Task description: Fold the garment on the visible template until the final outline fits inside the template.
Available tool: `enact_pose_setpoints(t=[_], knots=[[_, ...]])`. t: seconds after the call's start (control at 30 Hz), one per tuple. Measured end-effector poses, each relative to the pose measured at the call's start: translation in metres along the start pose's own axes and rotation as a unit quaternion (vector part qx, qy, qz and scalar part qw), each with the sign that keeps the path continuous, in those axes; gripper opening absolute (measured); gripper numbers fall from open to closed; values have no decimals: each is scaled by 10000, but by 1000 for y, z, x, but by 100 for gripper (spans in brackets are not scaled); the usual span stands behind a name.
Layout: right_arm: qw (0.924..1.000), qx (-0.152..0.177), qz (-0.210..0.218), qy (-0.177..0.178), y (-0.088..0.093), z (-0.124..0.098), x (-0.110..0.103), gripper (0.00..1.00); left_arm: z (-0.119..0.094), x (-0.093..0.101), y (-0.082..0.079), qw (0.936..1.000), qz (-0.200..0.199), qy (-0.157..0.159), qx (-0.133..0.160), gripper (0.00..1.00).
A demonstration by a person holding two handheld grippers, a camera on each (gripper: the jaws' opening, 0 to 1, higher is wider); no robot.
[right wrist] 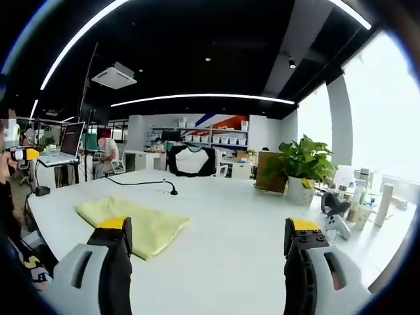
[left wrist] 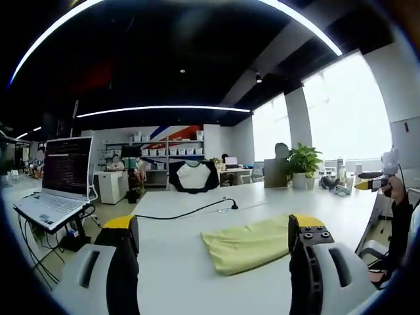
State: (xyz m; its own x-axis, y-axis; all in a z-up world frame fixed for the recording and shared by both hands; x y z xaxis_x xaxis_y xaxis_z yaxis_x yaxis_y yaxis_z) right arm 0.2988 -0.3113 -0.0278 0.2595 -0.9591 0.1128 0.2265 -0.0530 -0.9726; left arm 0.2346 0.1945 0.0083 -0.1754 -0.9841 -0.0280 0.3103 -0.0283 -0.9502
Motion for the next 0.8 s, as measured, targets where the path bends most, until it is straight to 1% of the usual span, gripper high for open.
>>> enact_pose_setpoints(t=[0.13, 0.23, 0.4, 0.8], knots=[[10000, 39, -84, -33, -2, 0, -1, 99, 1, 1, 1, 10000, 23, 16, -25, 100], [10000, 23, -68, -51, -3, 0, 0, 99, 3, 3, 1, 10000, -4, 53, -11, 100], [10000, -11, -86, -4, -3, 1, 2, 99, 4, 2, 2, 10000, -7, 51, -15, 100], [9997, -155, -117, -130, 5, 1, -2, 99, -1, 3, 4, 10000, 11, 30, -44, 100]])
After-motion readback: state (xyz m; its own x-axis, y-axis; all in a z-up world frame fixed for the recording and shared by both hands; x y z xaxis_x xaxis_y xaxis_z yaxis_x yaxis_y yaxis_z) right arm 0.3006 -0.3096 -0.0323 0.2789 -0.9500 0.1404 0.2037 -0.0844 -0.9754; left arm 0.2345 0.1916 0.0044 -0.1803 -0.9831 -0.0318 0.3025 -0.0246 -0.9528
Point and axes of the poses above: the point that each gripper's makers call its tool centre point, and the gripper's own axes: z roughly forward along the fingers, x roughly to its right, y roughly out of its underside, the point moved 2 cm from there along -z, roughly backward along the fingers, and after that the axes turned 15 degrees about x, right-handed, at the moved point
